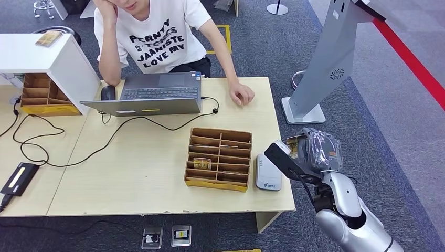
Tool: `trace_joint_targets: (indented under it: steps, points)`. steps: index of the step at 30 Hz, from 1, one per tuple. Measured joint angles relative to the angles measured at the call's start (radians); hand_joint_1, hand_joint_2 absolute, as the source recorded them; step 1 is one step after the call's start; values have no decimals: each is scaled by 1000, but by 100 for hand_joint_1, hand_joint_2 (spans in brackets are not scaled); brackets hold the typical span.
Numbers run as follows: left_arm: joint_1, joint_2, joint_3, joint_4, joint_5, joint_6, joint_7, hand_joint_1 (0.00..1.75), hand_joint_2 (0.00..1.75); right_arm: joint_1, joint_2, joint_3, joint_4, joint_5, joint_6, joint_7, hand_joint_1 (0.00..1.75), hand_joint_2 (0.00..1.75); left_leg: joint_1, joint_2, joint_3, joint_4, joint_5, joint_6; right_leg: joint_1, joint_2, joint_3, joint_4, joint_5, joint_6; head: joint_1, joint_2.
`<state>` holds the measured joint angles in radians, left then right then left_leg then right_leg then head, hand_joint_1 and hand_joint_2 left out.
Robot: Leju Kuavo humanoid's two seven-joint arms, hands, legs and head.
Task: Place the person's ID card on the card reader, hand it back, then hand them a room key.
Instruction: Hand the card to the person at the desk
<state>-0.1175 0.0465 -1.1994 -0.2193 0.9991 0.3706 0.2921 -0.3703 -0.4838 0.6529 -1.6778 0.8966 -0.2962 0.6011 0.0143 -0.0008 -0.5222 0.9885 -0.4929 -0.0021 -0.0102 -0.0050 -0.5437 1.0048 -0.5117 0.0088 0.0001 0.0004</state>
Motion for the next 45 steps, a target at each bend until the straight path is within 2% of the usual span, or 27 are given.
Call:
trace_joint_targets:
  steps: [12,18,23,26,33,45]
  points:
    - [-1,0,-1,0,-18,-10,-7,0,175,18,1,-28,-220,85,62,-59,175,175,0,0,-1,0,0,0,0,0,0,0,0,0,0,0]
    - [-4,-1,-1,0,-29,-13,-10,0,175,-42,47,4,-249,43,103,-137,175,175,0,0,-1,0,0,0,0,0,0,0,0,0,0,0]
    - [-6,-1,-2,0,-42,-14,-12,0,175,-132,110,61,-246,9,143,-195,175,175,0,0,-1,0,0,0,0,0,0,1,0,0,0,0]
    - [-7,-1,-3,0,-55,-17,-14,0,175,-205,147,102,-234,-24,176,-212,175,175,0,0,-1,0,0,0,0,0,0,1,0,0,0,0]
    - [-11,-1,-7,0,-70,-27,-14,0,175,-380,242,178,-125,-207,202,-268,175,175,0,-1,-2,0,1,0,0,0,0,1,0,0,0,0]
    - [-12,0,-15,0,-81,-37,-14,0,175,-562,367,261,123,-227,190,-302,175,175,0,-1,-2,0,1,0,0,-1,0,1,0,0,0,0]
